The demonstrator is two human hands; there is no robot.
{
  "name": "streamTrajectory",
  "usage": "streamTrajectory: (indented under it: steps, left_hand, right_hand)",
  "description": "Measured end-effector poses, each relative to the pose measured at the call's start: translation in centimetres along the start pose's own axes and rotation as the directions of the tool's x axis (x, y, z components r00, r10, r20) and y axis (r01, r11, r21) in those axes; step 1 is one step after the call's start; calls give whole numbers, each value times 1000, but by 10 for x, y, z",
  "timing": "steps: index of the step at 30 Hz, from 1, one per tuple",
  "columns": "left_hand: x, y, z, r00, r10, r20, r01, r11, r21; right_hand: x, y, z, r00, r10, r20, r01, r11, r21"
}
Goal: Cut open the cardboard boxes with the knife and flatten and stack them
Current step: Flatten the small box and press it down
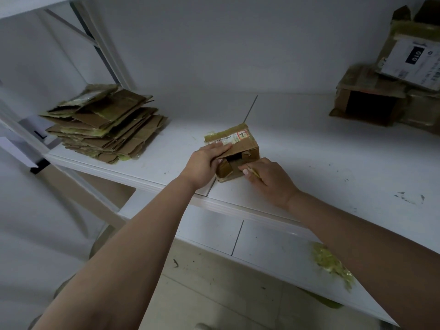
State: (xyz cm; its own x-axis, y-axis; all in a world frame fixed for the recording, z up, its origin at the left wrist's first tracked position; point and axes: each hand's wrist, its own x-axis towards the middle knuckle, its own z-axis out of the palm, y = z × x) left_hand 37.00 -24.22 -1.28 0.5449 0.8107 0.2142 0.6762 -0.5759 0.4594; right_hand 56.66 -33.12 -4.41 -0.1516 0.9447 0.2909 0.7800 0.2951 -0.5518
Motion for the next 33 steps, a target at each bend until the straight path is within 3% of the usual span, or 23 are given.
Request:
streamTrajectory:
  steps: [5, 8, 10, 12, 15, 21, 27, 30, 33]
  left_hand:
    - [-1, 2, 0, 1000, 2, 6, -2, 1000, 8]
    - [-1, 4, -1, 1000, -5, 6, 5, 1000, 17]
    - [-1, 6, -1, 1000, -13, 4, 13, 1000, 23]
    - [-1, 7, 0, 1000, -17, -5, 17, 999, 27]
    - [-2, 8, 1, 1000, -18, -10, 18, 1000, 25]
    - [-2, 6, 3, 1000, -24, -18, 24, 1000, -2]
    - [-2, 6, 3, 999, -22, -37, 22, 1000, 2]
    - [-1, 8, 5, 998, -32, -46, 32, 999, 10]
    - [-1, 12, 6, 997, -39, -67, 40, 999, 20]
  right_hand:
    - [-22, 8, 5, 1000, -14, -8, 13, 994, -111]
    - [-11, 4, -3, 988, 133, 78, -135, 991, 21]
    - [-5, 4, -11, 983, 184, 9, -184, 972, 147]
    - [-2, 10, -16, 969, 214, -124, -193, 967, 165]
    - [-1, 14, -18, 945, 252, -210, -220, 962, 164]
    - [5, 6, -18, 915, 338, -219, -293, 932, 213]
    - [8, 2, -24, 878, 322, -354, -271, 944, 186]
    - [15, -5, -22, 893, 321, -315, -268, 943, 198]
    - [23, -15, -17, 868, 416, -273, -396, 909, 126]
